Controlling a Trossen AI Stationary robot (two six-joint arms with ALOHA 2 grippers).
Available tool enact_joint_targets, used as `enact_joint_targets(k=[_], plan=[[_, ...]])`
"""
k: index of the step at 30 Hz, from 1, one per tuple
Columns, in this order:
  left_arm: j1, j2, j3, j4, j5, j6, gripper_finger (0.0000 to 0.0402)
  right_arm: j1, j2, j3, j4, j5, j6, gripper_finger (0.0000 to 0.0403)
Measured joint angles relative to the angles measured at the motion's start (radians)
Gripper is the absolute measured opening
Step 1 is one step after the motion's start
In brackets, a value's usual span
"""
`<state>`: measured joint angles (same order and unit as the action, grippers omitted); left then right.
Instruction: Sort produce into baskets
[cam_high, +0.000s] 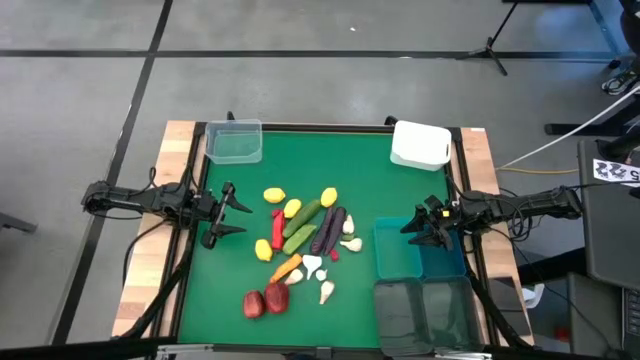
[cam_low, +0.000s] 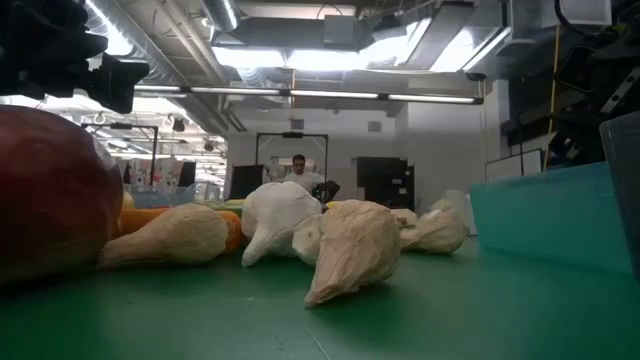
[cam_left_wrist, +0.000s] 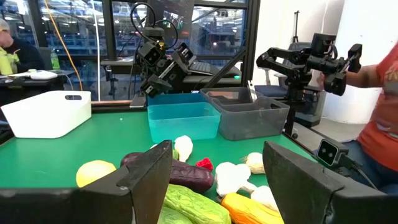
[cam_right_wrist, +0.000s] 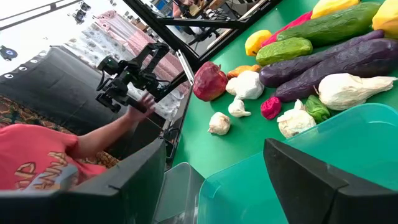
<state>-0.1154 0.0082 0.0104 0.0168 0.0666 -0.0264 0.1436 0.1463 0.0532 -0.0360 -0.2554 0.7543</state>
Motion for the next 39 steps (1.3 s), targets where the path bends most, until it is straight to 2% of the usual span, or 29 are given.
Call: enact_joint_targets(k=[11, 16, 20, 23, 25, 29, 33, 36, 39], plan=[[0.0, 0.0, 0.0, 0.0, 0.0, 0.026, 0.0247, 0.0, 0.0, -0.001, 0.017, 0.005, 0.0, 0.027], [0.0, 0.0, 0.0, 0.004, -0.008, -0.167, 0.0247, 0.0, 0.0, -0.001, -0.008, 0.104, 0.0, 0.027], [0.002, 0.001, -0.002, 0.062, -0.168, -0.241, 0.0247, 0.0, 0.002, -0.001, -0.016, 0.165, 0.0, 0.027], [0.002, 0.001, -0.001, 0.114, -0.217, -0.323, 0.0247, 0.0, 0.002, -0.001, 0.029, 0.219, 0.005, 0.027], [0.002, 0.001, -0.001, 0.141, -0.239, -0.304, 0.0247, 0.0, 0.002, -0.001, 0.085, 0.271, -0.011, 0.027], [0.001, 0.001, 0.0, 0.166, -0.275, -0.254, 0.0247, 0.0, 0.002, -0.001, 0.267, 0.395, -0.142, 0.027], [0.002, 0.001, 0.0, 0.218, -0.398, -0.274, 0.0247, 0.0, 0.002, 0.017, 0.467, 0.402, -0.334, 0.027], [0.002, 0.001, 0.0, 0.241, -0.43, -0.327, 0.0247, 0.0, 0.002, 0.092, 0.39, 0.403, -0.424, 0.027], [0.002, 0.002, 0.0, 0.24, -0.43, -0.355, 0.0247, 0.0, 0.039, 0.218, 0.164, 0.431, -0.45, 0.027]])
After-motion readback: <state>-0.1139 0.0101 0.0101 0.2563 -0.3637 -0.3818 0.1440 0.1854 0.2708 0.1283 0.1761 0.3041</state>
